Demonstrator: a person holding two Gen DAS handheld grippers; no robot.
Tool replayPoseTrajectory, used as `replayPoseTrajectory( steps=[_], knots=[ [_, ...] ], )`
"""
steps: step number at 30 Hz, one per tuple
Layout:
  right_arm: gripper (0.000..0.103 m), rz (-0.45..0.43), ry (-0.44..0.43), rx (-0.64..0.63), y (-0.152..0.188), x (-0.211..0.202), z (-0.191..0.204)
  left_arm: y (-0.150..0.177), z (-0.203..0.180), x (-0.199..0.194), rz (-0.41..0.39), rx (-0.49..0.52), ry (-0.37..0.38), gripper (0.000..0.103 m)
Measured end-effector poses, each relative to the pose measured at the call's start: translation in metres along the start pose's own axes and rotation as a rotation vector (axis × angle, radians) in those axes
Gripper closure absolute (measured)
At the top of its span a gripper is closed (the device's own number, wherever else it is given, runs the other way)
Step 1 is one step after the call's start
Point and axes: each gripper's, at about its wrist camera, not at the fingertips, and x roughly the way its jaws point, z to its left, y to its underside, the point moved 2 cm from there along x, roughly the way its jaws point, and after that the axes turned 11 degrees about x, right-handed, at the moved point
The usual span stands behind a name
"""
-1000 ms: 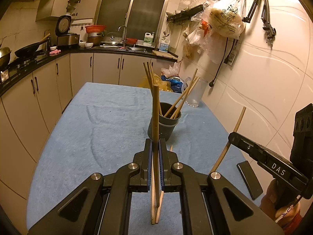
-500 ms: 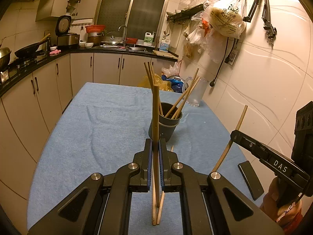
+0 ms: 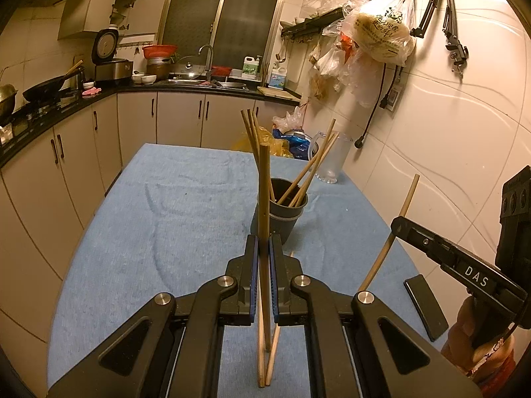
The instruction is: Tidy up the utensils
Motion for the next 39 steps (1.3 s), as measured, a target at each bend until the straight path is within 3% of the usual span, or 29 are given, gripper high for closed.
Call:
replayPoseTrajectory(
  steps=[17,39],
  knots=[
    [0.096,-0.05,-0.001,0.009,-0.046,0.011,-0.001,-0.04,0.008,0.007,-0.047,0.02,0.008,0.097],
    [0.096,-0.203,0.004,0.052,-0.142,0.035,0.001,-0.157,0.013,0.04,-0.163,0.017,0.017,0.097]
  ],
)
